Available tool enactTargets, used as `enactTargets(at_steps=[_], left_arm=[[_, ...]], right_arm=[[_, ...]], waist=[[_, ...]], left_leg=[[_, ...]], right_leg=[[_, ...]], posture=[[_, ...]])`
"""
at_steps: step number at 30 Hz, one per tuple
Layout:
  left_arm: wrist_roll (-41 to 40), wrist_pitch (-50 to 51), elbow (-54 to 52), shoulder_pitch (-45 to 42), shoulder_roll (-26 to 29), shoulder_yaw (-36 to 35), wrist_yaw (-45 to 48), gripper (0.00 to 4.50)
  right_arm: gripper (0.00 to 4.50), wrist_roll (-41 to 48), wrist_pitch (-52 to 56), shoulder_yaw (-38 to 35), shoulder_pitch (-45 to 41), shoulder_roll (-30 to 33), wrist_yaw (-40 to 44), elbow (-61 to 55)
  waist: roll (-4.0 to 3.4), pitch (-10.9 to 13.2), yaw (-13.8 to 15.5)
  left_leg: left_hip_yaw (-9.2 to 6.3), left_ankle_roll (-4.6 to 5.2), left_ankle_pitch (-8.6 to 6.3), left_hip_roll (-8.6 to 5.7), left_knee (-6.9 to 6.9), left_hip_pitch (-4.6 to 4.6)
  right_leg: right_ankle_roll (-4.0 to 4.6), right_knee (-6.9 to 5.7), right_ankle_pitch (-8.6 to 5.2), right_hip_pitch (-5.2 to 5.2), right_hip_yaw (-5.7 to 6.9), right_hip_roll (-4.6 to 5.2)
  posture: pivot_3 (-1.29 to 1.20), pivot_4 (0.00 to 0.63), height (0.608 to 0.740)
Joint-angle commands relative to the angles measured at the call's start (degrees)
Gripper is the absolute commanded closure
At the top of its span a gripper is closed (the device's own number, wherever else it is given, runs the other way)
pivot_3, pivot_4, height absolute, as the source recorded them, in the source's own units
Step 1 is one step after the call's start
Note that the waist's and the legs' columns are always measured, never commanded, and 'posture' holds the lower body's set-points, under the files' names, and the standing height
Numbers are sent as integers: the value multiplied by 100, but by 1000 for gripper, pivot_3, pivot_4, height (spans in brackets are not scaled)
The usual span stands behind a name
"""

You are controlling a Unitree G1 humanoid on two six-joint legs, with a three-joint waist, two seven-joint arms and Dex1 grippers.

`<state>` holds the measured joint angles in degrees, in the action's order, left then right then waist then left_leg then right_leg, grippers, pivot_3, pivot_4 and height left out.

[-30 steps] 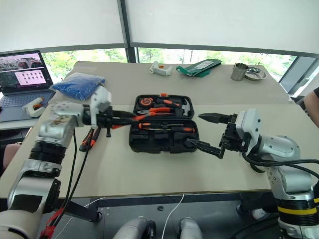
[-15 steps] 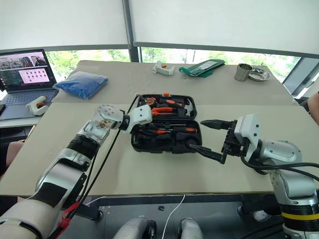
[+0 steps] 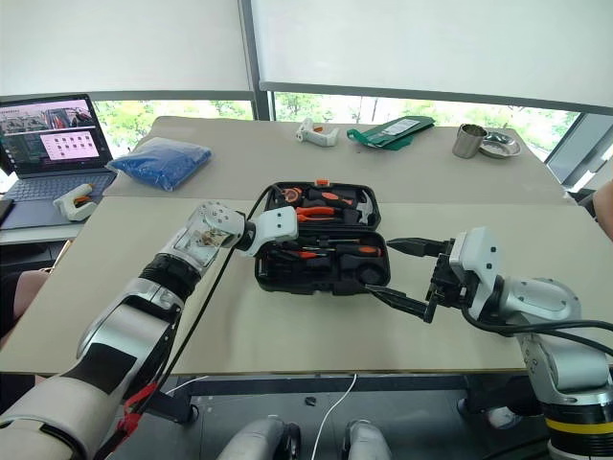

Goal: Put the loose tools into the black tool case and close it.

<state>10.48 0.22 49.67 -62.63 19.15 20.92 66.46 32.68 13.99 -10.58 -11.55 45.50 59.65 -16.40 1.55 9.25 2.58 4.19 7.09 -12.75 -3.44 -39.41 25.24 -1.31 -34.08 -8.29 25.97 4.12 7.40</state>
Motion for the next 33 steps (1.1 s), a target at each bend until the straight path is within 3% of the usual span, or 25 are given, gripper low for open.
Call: enactTargets(at_steps=[1, 26, 28, 33], left_arm=[[65, -13, 24, -81, -179, 69, 25, 4104], [135, -243, 504, -309, -495, -111, 134, 4104], [-8, -264, 501, -279, -500, -283, 114, 3094], [-784, -937, 351, -135, -508, -1019, 173, 1414]], right_arm=[[0, 21, 9, -79, -233, 105, 116, 59], [0, -11, 64, 153, -425, -40, 94, 68], [0, -8, 56, 163, -406, -55, 76, 63], [0, -3, 36, 192, -379, -90, 80, 85]], waist=[[0, 0, 11], [-1, 0, 96], [-1, 0, 96], [-1, 0, 85]], left_leg=[[0, 1, 0, 0, -3, 0], [-3, 35, -25, -5, -47, 1], [-2, 35, -25, -5, -47, 1], [-2, 35, -24, -5, -47, 8]], right_leg=[[0, 0, 0, 0, 0, 0], [-26, 5, 11, -2, 3, 8], [-26, 5, 11, -1, 3, 8], [-26, 4, 12, 8, 1, 8]], posture=[[0, 150, 740], [0, 150, 740], [0, 150, 740], [0, 150, 740]])
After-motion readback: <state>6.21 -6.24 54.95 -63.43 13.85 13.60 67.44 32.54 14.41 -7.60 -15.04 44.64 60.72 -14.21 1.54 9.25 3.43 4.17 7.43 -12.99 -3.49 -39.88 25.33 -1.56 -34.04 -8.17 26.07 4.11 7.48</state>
